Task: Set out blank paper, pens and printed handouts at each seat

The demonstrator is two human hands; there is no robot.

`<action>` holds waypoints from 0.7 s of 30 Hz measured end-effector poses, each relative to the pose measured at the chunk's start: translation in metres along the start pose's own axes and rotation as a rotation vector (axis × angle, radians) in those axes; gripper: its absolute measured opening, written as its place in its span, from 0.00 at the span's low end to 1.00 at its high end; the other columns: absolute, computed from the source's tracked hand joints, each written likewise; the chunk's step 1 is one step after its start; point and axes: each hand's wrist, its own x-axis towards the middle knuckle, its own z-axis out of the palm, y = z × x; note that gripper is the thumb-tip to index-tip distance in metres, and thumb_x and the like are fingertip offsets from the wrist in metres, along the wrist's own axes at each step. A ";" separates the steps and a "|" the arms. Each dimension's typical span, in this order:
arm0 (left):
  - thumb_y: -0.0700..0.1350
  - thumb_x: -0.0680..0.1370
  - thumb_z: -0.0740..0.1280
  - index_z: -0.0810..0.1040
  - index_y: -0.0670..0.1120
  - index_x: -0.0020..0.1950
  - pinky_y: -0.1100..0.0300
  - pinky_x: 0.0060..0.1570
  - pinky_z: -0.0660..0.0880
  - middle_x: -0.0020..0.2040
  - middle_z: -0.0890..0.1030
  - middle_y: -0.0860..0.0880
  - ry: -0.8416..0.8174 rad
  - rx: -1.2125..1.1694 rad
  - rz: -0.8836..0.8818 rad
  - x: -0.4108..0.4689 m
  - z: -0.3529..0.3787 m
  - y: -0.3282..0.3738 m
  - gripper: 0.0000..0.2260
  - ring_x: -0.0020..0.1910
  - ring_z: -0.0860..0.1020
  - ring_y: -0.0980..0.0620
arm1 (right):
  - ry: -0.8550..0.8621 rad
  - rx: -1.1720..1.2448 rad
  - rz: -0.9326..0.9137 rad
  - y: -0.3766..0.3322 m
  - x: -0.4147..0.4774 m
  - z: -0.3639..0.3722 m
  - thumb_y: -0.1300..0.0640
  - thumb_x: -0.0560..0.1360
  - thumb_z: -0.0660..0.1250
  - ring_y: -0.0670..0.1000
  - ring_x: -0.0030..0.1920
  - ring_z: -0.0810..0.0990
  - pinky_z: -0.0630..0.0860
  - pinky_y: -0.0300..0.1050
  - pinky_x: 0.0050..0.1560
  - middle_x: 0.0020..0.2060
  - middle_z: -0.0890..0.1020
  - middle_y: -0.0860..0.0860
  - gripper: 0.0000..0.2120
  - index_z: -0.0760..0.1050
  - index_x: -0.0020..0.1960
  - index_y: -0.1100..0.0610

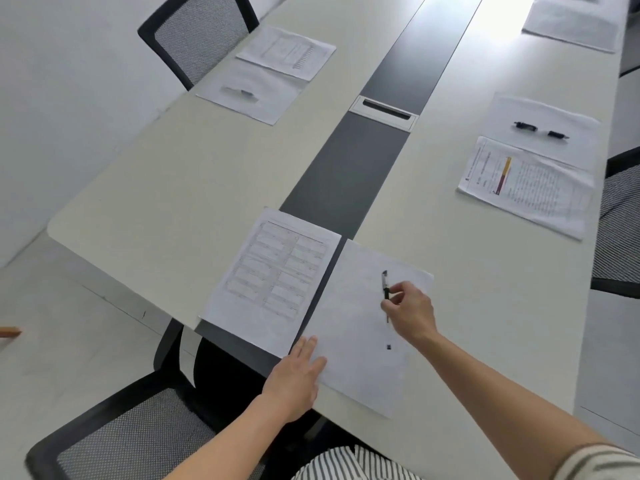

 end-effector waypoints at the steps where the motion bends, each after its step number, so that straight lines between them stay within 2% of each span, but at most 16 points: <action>1: 0.47 0.81 0.58 0.56 0.50 0.76 0.52 0.72 0.62 0.80 0.41 0.46 -0.004 -0.004 -0.004 0.000 0.000 0.000 0.23 0.78 0.41 0.47 | -0.023 0.000 -0.001 -0.008 0.001 0.012 0.59 0.74 0.67 0.50 0.38 0.78 0.72 0.41 0.39 0.41 0.80 0.50 0.11 0.75 0.56 0.56; 5: 0.46 0.81 0.58 0.57 0.50 0.75 0.51 0.72 0.62 0.80 0.42 0.46 -0.008 -0.016 -0.017 0.000 0.000 0.000 0.23 0.78 0.42 0.46 | -0.077 -0.051 0.047 -0.016 0.001 0.048 0.57 0.74 0.66 0.57 0.49 0.80 0.76 0.47 0.49 0.49 0.82 0.55 0.16 0.71 0.61 0.56; 9: 0.45 0.80 0.59 0.58 0.49 0.75 0.50 0.72 0.62 0.79 0.43 0.45 -0.007 -0.004 -0.011 0.001 0.000 -0.001 0.23 0.78 0.43 0.45 | -0.070 -0.120 0.053 -0.010 -0.004 0.060 0.58 0.75 0.65 0.58 0.47 0.77 0.74 0.48 0.46 0.49 0.80 0.57 0.15 0.66 0.60 0.57; 15: 0.45 0.80 0.59 0.59 0.47 0.74 0.50 0.70 0.64 0.79 0.43 0.42 -0.007 0.043 0.001 0.001 0.001 -0.002 0.23 0.78 0.43 0.43 | -0.044 -0.151 0.036 -0.007 -0.006 0.062 0.56 0.75 0.66 0.59 0.50 0.79 0.76 0.50 0.49 0.50 0.81 0.57 0.16 0.66 0.60 0.56; 19: 0.47 0.81 0.57 0.58 0.46 0.75 0.51 0.68 0.66 0.79 0.45 0.40 0.068 0.066 0.019 -0.009 -0.007 -0.002 0.23 0.78 0.48 0.42 | -0.028 -0.116 0.024 -0.002 -0.022 0.051 0.51 0.75 0.68 0.56 0.47 0.81 0.78 0.51 0.50 0.46 0.82 0.54 0.19 0.67 0.62 0.54; 21: 0.48 0.81 0.56 0.59 0.46 0.75 0.51 0.68 0.66 0.79 0.50 0.41 0.106 0.017 0.011 -0.021 -0.013 -0.002 0.22 0.77 0.53 0.43 | -0.007 -0.085 0.008 0.004 -0.035 0.042 0.50 0.75 0.67 0.54 0.46 0.82 0.78 0.50 0.50 0.45 0.83 0.52 0.17 0.69 0.61 0.53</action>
